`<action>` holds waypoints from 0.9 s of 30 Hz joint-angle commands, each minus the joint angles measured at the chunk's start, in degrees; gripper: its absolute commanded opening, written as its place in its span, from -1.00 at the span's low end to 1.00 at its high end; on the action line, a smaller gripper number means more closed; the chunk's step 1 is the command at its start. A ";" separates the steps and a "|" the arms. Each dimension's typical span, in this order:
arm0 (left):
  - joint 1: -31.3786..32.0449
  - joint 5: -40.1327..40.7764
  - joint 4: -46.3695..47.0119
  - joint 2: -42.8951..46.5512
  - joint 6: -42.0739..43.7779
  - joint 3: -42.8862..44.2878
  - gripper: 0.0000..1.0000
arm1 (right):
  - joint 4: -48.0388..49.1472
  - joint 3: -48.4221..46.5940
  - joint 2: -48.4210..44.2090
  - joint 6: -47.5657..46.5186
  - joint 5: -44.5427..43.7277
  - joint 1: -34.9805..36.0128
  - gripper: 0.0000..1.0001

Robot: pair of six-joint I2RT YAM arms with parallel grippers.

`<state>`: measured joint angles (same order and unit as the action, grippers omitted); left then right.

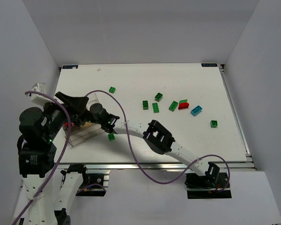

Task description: Sort the legos into containers by color

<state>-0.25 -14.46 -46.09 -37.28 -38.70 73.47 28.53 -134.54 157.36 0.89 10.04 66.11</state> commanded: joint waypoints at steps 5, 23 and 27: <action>-0.28 -10.58 10.74 -4.72 -1.73 -1.04 -0.51 | -1.62 13.24 -22.60 4.64 2.34 -9.22 -0.61; 7.53 -23.08 33.60 -23.62 -5.86 -15.81 0.51 | -65.96 44.79 -60.77 -13.62 15.72 -54.39 0.74; 12.02 -19.57 36.50 -26.26 -6.39 -16.78 0.53 | -72.55 42.97 -57.62 -12.49 3.45 -57.14 0.78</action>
<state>9.08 -35.86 -14.72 -62.83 -44.66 57.01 -33.71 -90.32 98.02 -10.26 21.37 9.69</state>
